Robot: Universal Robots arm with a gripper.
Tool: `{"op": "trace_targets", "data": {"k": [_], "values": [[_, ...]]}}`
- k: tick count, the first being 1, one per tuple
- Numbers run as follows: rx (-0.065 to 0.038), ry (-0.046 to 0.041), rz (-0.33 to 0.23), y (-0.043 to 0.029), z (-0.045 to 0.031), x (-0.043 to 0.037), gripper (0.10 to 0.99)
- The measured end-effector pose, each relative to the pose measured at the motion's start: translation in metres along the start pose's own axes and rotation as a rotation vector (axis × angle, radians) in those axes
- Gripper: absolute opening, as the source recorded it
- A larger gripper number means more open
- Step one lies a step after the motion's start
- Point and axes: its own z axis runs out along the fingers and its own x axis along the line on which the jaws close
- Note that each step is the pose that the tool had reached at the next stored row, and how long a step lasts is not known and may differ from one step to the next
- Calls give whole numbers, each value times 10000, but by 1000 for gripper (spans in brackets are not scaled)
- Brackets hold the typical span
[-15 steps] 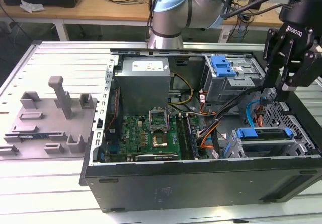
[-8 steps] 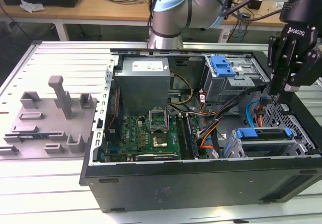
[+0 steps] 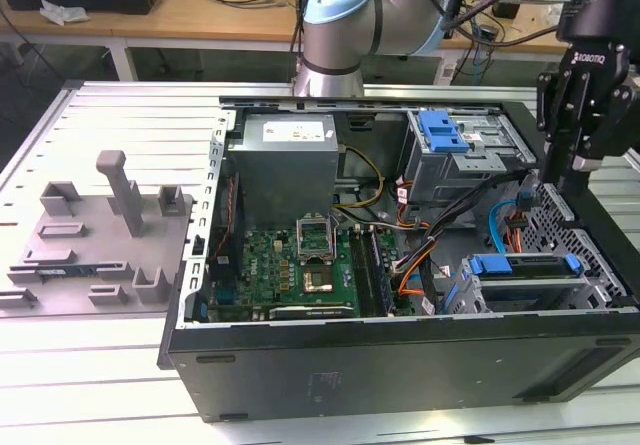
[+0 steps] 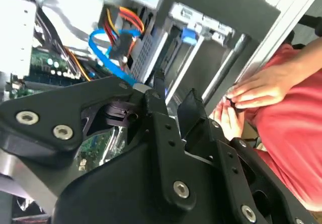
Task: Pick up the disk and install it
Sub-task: 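Insert the first disk wire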
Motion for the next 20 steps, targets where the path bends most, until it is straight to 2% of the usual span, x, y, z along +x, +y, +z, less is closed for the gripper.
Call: {"op": "trace_targets", "data": {"k": [2, 3, 5, 7, 8, 11, 17, 18, 20], "values": [[14, -2, -31, -97, 21, -63, 380], [20, 5, -45, -98, 21, -113, 380], [31, 113, -42, -78, -12, -300, 380], [35, 161, -41, -68, -29, -402, 380], [41, 219, -37, -62, -25, -445, 380], [22, 275, 20, -49, 8, -474, 380], [-32, 285, 299, -24, 67, -505, 380], [-16, 355, 306, -23, 73, -508, 380], [-12, 387, 306, -22, 72, -508, 380]]}}
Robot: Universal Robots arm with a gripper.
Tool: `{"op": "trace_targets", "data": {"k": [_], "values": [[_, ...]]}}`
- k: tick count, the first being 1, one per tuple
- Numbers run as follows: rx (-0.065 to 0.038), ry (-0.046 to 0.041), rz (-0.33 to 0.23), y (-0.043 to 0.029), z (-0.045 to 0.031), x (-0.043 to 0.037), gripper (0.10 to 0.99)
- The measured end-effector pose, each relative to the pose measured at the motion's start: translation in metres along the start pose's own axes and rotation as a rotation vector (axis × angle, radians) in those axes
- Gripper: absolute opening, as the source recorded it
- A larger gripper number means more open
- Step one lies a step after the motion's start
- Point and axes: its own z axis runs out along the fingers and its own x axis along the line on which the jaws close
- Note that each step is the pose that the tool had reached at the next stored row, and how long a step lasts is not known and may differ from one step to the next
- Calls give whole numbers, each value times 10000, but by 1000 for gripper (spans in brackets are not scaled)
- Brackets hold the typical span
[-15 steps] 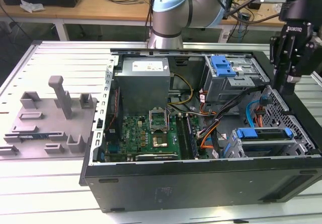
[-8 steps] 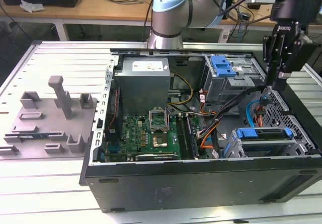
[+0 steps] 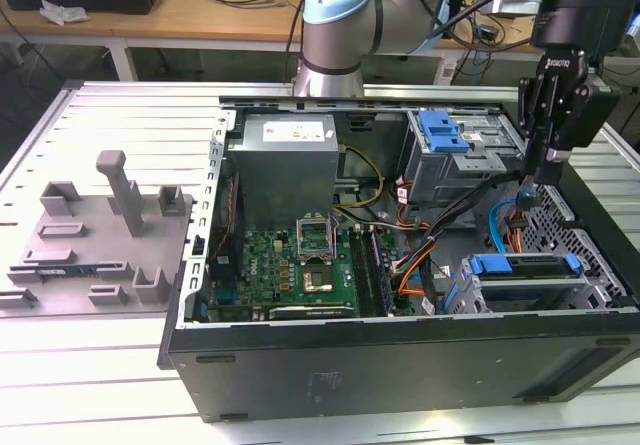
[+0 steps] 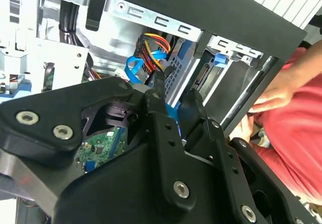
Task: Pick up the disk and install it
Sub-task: 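Insert the first disk wire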
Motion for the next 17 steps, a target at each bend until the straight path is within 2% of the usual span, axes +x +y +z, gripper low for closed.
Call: {"op": "trace_targets", "data": {"k": [3, 5, 8, 9, 11, 12, 14, 17], "values": [[10, 63, 7, 17, 1, -22, 380], [94, 128, 35, 35, -2, -44, 380], [489, 119, 227, 92, 4, -45, 380], [649, 105, 306, 118, 8, -43, 380], [818, 96, 388, 168, 20, -41, 380], [826, 141, 388, 180, 45, -50, 380], [634, 171, 292, 121, 108, -84, 380], [465, 196, 209, 99, 136, -95, 380]]}}
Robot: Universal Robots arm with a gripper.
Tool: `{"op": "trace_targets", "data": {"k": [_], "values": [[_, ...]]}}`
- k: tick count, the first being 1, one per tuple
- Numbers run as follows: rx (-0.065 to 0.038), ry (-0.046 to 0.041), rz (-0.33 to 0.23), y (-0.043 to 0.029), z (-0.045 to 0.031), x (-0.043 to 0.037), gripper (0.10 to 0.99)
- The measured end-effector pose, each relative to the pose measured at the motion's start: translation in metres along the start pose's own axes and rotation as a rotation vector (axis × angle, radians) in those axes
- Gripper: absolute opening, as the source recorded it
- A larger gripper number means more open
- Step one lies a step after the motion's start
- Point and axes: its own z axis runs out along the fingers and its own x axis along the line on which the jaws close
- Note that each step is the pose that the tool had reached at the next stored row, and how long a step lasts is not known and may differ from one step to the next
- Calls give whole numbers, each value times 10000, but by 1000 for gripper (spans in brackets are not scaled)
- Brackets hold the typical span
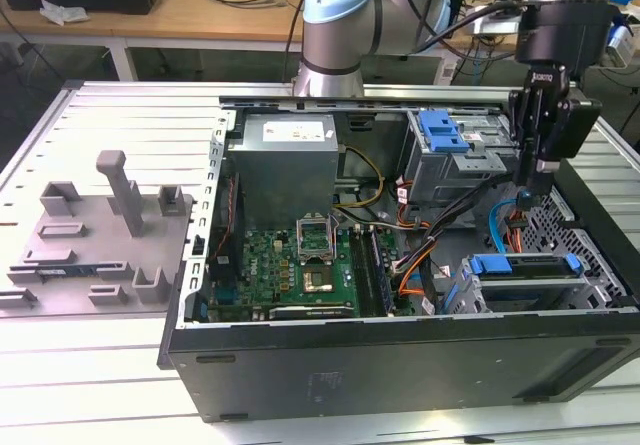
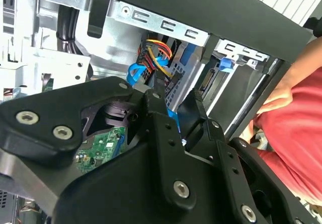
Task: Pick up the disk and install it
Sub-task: 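Insert the first disk wire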
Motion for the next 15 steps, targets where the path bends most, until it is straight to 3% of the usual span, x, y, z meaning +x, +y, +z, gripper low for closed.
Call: {"op": "trace_targets", "data": {"k": [8, 10, 11, 14, 15], "values": [[-67, 18, -24, -4, 30, -14, 380], [-58, 79, -26, -9, 30, -21, 380], [-50, 143, -24, -12, 29, -27, 380], [-8, 540, -33, -13, 18, -75, 380], [-7, 589, -35, -10, 26, -92, 380]]}}
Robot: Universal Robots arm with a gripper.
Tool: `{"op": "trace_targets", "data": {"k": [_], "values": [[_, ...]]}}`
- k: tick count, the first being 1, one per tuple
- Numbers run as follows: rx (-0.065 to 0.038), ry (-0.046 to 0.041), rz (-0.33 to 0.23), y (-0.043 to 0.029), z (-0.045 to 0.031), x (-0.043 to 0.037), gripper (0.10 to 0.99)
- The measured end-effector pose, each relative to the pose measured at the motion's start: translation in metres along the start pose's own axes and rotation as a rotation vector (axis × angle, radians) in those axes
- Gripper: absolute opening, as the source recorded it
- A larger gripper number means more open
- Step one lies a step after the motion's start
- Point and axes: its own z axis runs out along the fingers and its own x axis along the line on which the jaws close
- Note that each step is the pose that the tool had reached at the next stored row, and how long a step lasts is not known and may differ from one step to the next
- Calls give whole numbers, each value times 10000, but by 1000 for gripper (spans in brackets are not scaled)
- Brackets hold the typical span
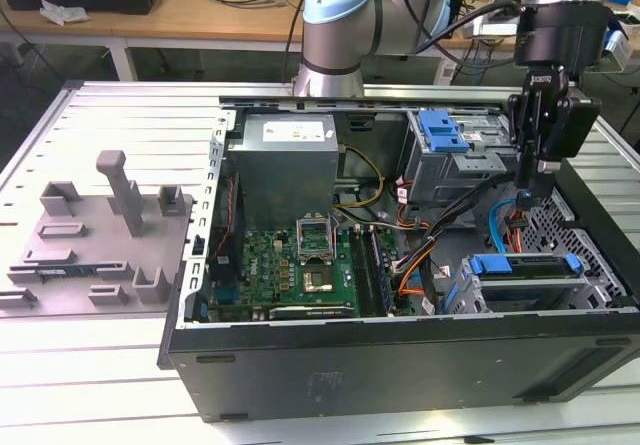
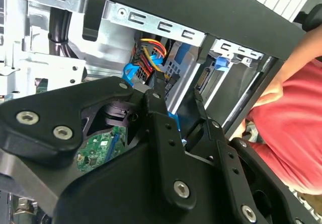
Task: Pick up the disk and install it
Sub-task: 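Insert the first disk wire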
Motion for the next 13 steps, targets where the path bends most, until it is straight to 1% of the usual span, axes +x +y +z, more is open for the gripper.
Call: {"op": "trace_targets", "data": {"k": [3, 10, 11, 13], "values": [[3, 24, 1, 1, 13, -11, 380], [-7, 61, 26, 4, 13, -30, 369], [-8, 64, 28, 4, 14, -32, 290], [-11, 71, 34, 5, 18, -37, 290]]}}
